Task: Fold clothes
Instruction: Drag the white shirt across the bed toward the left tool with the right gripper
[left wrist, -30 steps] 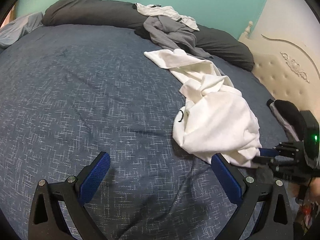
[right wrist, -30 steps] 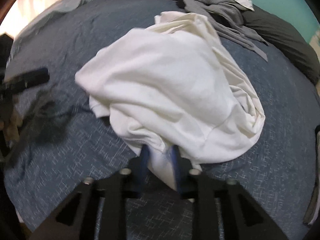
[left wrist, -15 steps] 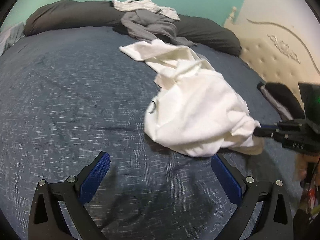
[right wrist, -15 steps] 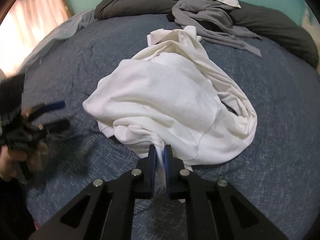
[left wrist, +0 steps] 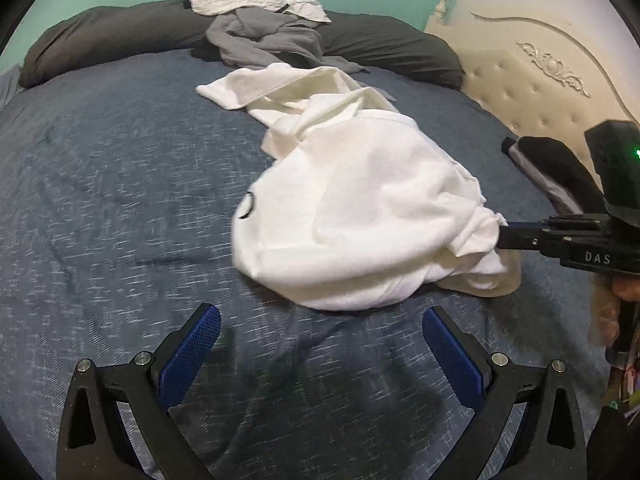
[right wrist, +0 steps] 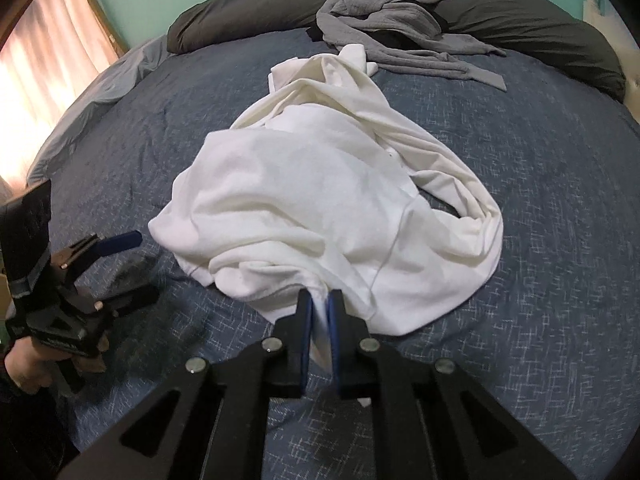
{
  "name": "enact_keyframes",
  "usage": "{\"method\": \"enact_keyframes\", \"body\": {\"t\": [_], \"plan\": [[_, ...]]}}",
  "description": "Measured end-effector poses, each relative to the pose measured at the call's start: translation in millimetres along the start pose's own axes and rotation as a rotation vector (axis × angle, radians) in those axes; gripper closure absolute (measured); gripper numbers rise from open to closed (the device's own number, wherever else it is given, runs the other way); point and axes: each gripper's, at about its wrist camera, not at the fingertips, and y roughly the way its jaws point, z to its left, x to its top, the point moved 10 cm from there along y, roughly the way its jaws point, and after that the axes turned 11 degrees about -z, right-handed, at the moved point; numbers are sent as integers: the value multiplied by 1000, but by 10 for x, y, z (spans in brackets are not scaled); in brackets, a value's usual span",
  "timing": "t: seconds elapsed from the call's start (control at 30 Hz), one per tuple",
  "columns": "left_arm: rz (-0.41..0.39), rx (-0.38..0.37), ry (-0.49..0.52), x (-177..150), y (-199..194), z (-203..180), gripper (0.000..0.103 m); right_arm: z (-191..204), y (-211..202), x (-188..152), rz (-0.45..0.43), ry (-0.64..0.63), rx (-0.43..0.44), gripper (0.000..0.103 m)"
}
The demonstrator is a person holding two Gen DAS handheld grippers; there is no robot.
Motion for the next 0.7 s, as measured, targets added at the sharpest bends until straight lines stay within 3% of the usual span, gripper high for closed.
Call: {"method": "enact_keyframes", "body": {"t": [0.07, 0.13, 0.2, 0.27, 0.53, 0.63, 0.7], "plan": [[4, -4, 9, -7, 35, -29, 4, -4, 4, 9, -4, 6, 7, 95], [8, -8, 18, -16, 69, -58, 13, -7, 7, 13, -6, 10, 14, 95], [12, -2, 33, -22, 101, -69, 31, -6, 10, 11, -6, 14, 20, 95], [17, 7, 49, -28, 133, -77, 37, -2, 12, 8, -6, 18, 25, 95], [49, 21, 101, -126, 272, -145, 43, 20, 4, 17, -10, 26, 47, 95], [54, 36, 129, -145, 314, -165, 52, 1, 5, 11, -13, 36, 53, 95], [58, 47, 139, -155, 336, -151, 70, -5, 1, 5, -15, 42, 57, 95]]}}
